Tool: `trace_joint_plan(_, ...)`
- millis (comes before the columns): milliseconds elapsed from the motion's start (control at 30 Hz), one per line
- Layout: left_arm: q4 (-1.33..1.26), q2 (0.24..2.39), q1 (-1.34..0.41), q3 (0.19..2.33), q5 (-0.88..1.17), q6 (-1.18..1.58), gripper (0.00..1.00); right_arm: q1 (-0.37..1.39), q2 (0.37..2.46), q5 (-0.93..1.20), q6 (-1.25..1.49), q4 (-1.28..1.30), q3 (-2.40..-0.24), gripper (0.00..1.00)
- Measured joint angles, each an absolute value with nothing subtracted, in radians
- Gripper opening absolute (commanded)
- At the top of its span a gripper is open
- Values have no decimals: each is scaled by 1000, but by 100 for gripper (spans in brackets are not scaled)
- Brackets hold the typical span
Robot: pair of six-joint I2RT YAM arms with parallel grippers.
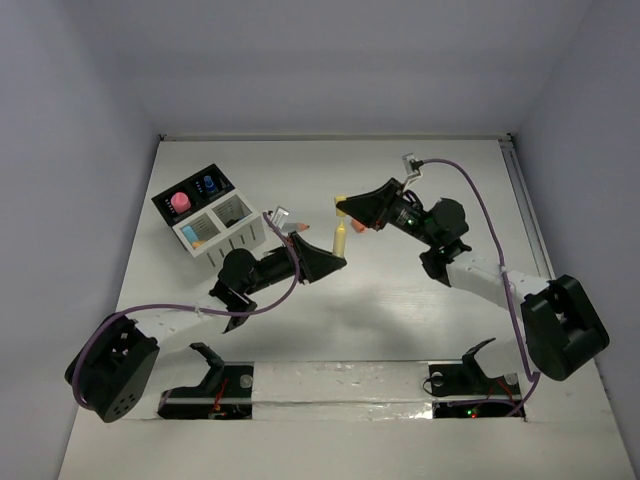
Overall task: Sort the stationery into containers
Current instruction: Close the pen cap on the pen.
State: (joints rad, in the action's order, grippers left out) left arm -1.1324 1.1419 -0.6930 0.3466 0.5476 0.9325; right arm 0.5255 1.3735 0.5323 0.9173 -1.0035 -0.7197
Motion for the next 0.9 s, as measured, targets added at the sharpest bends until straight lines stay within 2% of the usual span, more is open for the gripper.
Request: trace_joint_plan(900, -1110, 1142, -694, 380, 547, 918, 0, 551, 1369, 493, 928, -1024, -710, 0)
